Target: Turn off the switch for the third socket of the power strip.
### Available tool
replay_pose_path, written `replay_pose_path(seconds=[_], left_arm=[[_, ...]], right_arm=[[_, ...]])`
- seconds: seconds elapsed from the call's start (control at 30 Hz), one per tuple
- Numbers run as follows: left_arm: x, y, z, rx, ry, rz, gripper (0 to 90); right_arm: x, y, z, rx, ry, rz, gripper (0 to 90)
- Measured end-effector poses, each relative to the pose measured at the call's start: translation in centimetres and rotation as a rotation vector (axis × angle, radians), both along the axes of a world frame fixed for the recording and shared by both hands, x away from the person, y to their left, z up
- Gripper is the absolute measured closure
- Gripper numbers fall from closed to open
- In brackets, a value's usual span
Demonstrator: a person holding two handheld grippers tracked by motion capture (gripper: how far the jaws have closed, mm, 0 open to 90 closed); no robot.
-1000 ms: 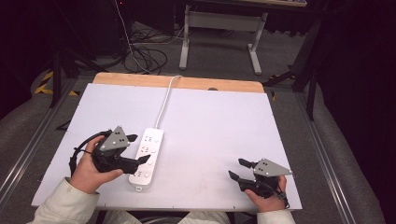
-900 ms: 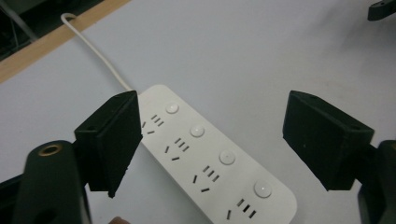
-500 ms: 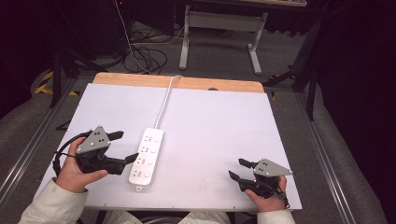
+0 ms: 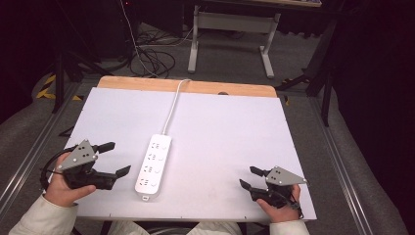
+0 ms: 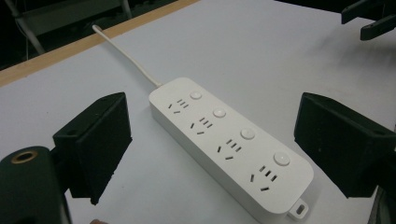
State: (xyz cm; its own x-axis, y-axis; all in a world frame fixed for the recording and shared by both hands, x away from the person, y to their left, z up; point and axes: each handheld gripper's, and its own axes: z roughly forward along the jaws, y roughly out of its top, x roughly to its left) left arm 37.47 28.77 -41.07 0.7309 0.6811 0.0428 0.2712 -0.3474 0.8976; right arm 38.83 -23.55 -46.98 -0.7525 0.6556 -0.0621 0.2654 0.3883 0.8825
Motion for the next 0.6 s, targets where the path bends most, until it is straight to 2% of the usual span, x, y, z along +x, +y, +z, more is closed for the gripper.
replay_pose_path(seconds=[0.23,0.47,0.6], left_arm=[[-0.3,1.3,-1.4,-0.015,-0.001,0.019,11.5],[-0.7,2.7,-2.8,0.012,-0.005,0.039,11.5],[-0.6,3.4,-3.6,0.006,0.028,0.063,11.6]], right_arm=[[0.0,0.0,0.0,0.004,-0.001,0.003,40.5],[0.0,0.0,0.0,0.002,-0.003,0.005,40.4],[-0.1,0.0,0.0,0.002,-0.005,0.005,40.4]])
